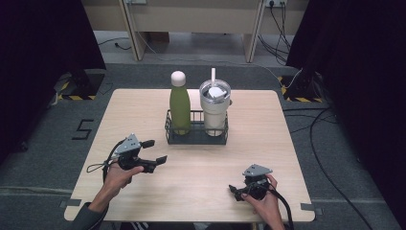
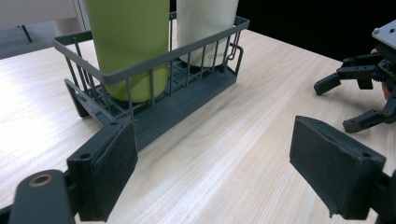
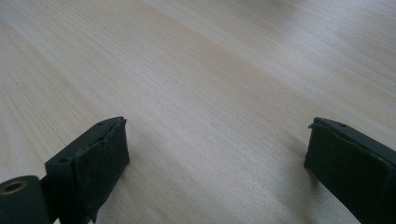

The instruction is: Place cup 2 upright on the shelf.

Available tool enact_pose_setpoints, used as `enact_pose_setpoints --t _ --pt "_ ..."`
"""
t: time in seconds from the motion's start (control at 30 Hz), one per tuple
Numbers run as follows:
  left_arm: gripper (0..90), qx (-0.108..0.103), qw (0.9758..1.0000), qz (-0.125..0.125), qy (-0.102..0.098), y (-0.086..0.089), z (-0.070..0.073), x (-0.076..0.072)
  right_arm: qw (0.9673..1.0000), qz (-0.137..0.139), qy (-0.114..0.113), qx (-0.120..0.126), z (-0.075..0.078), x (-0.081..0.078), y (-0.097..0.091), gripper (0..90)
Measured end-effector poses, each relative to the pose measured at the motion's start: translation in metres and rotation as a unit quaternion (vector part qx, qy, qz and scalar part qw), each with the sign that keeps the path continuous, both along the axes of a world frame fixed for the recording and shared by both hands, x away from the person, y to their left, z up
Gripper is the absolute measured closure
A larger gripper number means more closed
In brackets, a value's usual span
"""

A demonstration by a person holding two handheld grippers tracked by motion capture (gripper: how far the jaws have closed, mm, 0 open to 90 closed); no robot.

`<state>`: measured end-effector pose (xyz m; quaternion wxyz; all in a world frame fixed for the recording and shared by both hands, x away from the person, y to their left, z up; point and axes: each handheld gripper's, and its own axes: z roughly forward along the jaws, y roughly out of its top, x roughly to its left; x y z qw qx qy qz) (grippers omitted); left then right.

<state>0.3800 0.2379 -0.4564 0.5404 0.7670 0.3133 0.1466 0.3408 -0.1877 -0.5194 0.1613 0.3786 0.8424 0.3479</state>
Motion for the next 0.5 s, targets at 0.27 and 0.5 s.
enact_pose_setpoints --t 0.27,0.5 --pt "14.9 0.005 0.9999 -0.009 0.01 0.0 -0.013 -0.005 1.0 0.0 0.0 -0.001 0.0 0.0 0.0 6.3" --pt "14.9 0.008 0.9997 -0.009 0.021 0.003 -0.023 -0.006 1.0 0.0 0.0 0.0 0.0 0.0 0.0 6.3"
